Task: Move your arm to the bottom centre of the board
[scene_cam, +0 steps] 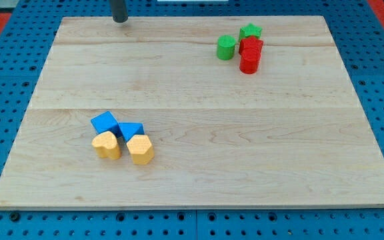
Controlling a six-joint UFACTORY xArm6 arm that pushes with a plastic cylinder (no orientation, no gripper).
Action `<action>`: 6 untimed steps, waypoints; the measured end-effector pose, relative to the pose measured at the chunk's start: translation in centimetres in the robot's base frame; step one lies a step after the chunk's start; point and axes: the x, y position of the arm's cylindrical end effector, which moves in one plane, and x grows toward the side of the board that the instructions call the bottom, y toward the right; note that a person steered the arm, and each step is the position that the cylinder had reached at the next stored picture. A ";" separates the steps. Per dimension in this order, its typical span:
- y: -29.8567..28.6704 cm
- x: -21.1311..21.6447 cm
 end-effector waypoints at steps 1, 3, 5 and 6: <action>2.2 -0.1; 12.4 7.8; 16.3 26.4; 17.2 34.8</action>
